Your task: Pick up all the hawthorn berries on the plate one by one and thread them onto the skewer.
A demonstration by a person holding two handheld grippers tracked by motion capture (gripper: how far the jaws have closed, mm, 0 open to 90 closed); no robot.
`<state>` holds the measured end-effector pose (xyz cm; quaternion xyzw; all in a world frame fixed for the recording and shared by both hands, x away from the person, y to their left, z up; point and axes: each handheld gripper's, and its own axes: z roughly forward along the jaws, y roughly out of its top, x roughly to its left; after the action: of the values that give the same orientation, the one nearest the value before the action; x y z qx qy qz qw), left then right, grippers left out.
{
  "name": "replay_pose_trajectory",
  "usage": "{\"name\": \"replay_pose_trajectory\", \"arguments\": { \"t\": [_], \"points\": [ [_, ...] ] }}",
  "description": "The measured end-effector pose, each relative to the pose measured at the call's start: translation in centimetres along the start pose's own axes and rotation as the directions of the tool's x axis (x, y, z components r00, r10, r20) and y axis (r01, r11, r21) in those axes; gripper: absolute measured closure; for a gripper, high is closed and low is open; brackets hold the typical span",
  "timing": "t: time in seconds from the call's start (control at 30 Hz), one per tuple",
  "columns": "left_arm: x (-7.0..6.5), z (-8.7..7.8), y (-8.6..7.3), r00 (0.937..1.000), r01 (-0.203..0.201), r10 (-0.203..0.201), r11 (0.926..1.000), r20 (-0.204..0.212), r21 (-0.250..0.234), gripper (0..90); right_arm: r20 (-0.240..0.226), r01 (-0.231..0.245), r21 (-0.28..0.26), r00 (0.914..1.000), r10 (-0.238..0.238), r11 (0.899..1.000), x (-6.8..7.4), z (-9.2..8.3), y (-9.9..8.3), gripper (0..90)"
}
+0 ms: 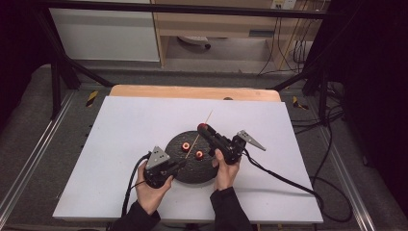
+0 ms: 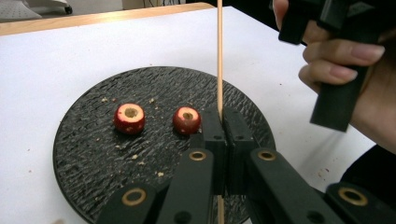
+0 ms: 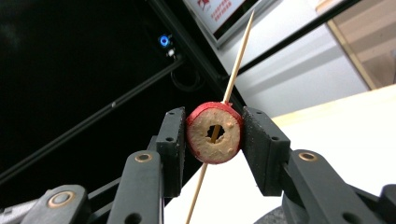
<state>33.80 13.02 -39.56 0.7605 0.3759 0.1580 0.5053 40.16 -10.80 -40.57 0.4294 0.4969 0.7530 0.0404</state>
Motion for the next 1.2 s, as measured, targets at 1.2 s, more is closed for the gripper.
{"name": "replay_pose_trajectory", "arguments": {
  "t": [1.2],
  "points": [
    [2.1,-0.5,0.1,0.9998,0.005,-0.005,0.9998,0.018,0.017,88.9,0.031,0.141,0.253,0.9877,-0.153,0.957,0.2,-1.2,0.0,28.0]
  ]
}}
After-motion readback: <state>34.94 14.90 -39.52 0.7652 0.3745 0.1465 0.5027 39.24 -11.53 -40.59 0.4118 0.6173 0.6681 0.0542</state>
